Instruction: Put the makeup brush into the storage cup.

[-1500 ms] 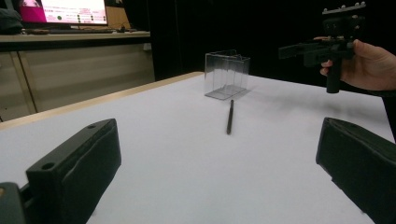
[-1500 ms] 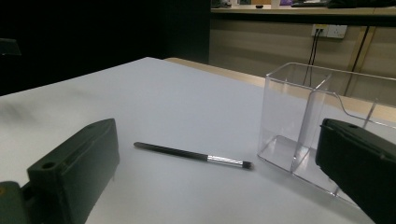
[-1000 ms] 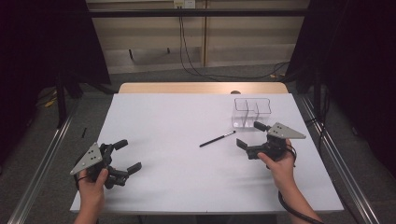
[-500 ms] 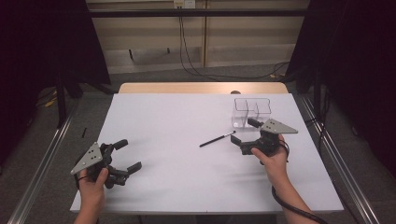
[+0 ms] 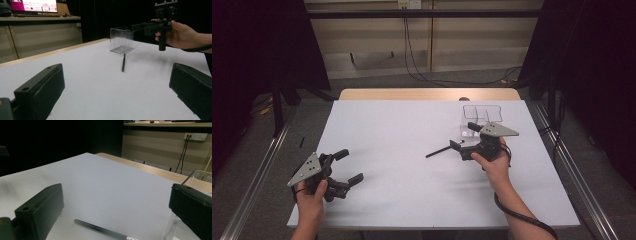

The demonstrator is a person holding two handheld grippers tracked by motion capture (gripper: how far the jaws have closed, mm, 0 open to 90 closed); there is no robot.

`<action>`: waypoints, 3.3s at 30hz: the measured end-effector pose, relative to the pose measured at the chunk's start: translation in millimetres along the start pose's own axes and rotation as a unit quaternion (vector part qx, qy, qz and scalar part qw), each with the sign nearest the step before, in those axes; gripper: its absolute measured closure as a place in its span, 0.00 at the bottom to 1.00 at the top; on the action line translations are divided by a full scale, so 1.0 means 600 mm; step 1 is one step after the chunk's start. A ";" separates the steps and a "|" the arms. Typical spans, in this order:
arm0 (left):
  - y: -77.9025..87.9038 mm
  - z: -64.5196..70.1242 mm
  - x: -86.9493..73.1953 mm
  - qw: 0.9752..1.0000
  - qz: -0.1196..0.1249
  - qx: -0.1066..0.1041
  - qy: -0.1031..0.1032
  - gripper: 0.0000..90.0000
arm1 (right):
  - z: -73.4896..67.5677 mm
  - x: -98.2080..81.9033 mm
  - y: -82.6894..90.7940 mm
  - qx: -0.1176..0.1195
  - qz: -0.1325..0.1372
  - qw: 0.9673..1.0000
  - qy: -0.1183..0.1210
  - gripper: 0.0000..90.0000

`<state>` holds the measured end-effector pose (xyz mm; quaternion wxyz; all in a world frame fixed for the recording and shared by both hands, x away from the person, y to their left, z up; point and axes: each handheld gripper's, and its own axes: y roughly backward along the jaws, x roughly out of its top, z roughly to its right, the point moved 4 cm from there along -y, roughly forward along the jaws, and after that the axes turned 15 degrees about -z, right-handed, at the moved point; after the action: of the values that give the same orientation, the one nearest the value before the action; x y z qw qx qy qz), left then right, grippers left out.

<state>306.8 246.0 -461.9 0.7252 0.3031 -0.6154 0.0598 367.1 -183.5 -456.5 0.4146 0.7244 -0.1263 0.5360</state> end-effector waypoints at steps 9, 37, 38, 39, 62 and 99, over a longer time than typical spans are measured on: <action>-0.002 -0.002 -0.001 1.000 0.002 -0.002 0.005 0.00 | 0.003 0.003 -0.020 0.001 -0.006 1.000 -0.002 0.00; -0.005 -0.005 -0.004 1.000 -0.002 -0.006 0.009 0.00 | 0.005 0.022 -0.070 0.020 -0.056 0.998 0.006 0.00; -0.005 -0.006 -0.005 1.000 -0.004 -0.005 0.008 0.00 | 0.006 0.023 -0.073 0.022 -0.067 0.997 0.006 0.00; -0.005 -0.006 -0.005 1.000 -0.004 -0.005 0.008 0.00 | 0.006 0.023 -0.073 0.022 -0.067 0.997 0.006 0.00; -0.011 -0.002 -0.004 1.000 -0.012 -0.011 0.002 0.00 | 0.006 0.025 -0.108 0.075 -0.248 0.964 0.055 0.00; -0.009 -0.005 -0.006 1.000 -0.012 -0.012 0.006 0.00 | 0.006 -0.011 -0.138 0.092 -0.379 0.914 0.113 0.06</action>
<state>311.0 243.8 -467.3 0.7329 0.3013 -0.6082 0.0458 418.7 -136.1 -501.3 0.5298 0.6874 0.2557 0.4260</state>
